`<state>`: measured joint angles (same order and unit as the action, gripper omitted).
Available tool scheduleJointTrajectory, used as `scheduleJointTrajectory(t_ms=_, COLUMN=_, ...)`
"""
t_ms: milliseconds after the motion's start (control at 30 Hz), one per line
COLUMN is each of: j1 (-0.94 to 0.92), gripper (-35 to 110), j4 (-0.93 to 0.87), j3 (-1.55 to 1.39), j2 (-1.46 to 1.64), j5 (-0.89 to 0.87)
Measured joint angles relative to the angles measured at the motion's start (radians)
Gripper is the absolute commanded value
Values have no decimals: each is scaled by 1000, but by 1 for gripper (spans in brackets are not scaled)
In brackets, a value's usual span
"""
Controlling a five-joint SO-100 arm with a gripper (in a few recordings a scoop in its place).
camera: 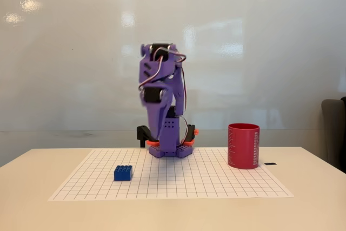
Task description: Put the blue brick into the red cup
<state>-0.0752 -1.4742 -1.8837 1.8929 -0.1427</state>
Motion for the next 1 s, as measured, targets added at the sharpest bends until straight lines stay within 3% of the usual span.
scheduleJointTrajectory(t_ms=200, j1=-78, gripper=-1, j4=-43, j3=6, j2=-78, j5=-40)
scheduleJointTrajectory(t_ms=567, j1=-334, gripper=-1, j4=110, j3=8, j2=-213, j5=-285)
scheduleJointTrajectory(t_ms=867, j1=-396, gripper=0, j4=80, j3=-57, j2=-218, j5=-249)
scheduleJointTrajectory(t_ms=967, j1=-370, gripper=31, j4=61, j3=-61, j2=-218, j5=-189)
scheduleJointTrajectory(t_ms=1000, j1=-359, gripper=54, j4=48, j3=-63, j2=-218, j5=-166)
